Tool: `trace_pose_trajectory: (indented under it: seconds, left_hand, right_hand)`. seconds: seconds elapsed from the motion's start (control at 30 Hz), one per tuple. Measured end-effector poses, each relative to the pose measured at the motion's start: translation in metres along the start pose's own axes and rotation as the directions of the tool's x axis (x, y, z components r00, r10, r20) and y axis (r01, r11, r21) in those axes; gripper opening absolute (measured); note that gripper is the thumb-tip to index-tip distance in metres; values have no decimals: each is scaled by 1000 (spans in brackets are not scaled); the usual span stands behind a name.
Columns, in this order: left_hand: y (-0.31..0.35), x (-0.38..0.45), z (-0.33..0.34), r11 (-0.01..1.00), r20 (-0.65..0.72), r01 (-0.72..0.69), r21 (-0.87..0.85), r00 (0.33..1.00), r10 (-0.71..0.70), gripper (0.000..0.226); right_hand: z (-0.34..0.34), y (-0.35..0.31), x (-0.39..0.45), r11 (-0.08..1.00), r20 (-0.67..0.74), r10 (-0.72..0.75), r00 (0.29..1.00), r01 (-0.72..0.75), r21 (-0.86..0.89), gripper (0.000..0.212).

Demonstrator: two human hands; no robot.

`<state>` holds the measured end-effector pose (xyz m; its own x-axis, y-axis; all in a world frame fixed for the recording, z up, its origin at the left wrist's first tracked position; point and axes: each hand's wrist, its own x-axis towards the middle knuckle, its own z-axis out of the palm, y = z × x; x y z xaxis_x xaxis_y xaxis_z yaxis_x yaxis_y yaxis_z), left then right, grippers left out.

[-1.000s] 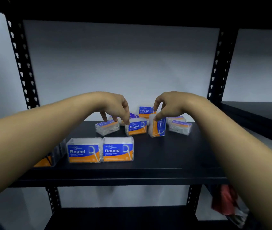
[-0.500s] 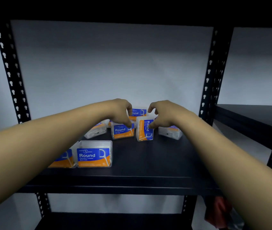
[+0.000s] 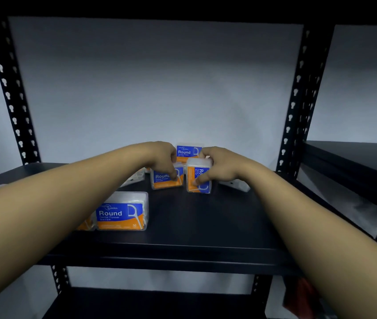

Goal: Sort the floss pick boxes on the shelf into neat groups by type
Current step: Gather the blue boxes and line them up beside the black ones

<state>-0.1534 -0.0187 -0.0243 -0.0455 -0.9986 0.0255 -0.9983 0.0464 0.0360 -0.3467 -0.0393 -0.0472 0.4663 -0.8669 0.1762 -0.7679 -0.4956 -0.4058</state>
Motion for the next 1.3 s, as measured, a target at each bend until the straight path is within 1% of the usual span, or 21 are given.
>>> trace_pose_trajectory:
  seconds: [0.1,0.2,0.3,0.37,0.43,0.6,0.7,0.77,0.87,0.9,1.0,1.1,1.13,1.23,1.3]
  left_hand:
    - [0,3,4,1000,8,2,16,1000,-2,66]
    - [0,4,6,999,18,-1,41,1000,0,68]
    - [-1,5,6,998,24,-7,68,1000,5,71]
    - [-3,5,4,998,35,-8,56,999,6,69]
    - [-5,3,0,999,61,-12,35,998,10,66]
    - [-10,-4,-7,998,164,-63,0,985,62,56]
    - [-13,-9,-13,996,254,-63,-67,964,78,46]
    - [-14,-12,-15,994,296,-60,-88,952,83,46]
    - [-12,-12,-12,995,293,-75,-59,952,89,46]
    - [-11,-11,-10,996,290,-82,-46,953,92,46]
    - [-11,-10,-4,995,295,-96,-37,950,103,49]
    - [-10,-11,1,994,297,-98,-54,948,110,37]
    - [-11,-12,2,993,297,-100,-61,948,113,36]
    - [-12,-13,3,993,294,-101,-59,949,114,42]
    - [-11,-18,0,993,306,-107,-40,945,114,54]
  right_hand:
    - [-3,1,-1,998,11,-56,998,56,39,34]
    - [-12,-3,-2,996,45,-88,995,88,-11,29]
    - [-18,-9,-2,993,154,-67,986,81,-90,33]
    - [-19,-14,-4,989,243,-44,969,76,-126,40]
    - [-18,-20,-7,983,313,-29,949,84,-163,43]
    - [-15,-36,-16,975,421,-35,906,124,-187,46]
    - [-13,-42,-21,961,425,-29,905,142,-237,47]
    - [-11,-44,-24,953,419,-27,908,150,-263,42]
    - [-6,-45,-25,955,420,-34,907,153,-253,27]
    - [-4,-45,-25,958,418,-34,908,148,-245,25]
    - [1,-42,-26,967,411,-29,911,130,-219,26]
    - [7,-40,-28,975,385,-47,922,126,-183,30]
    - [8,-40,-29,977,377,-54,925,126,-169,31]
    - [9,-39,-31,982,367,-64,928,124,-143,30]
    - [8,-40,-32,983,366,-70,928,126,-131,29]
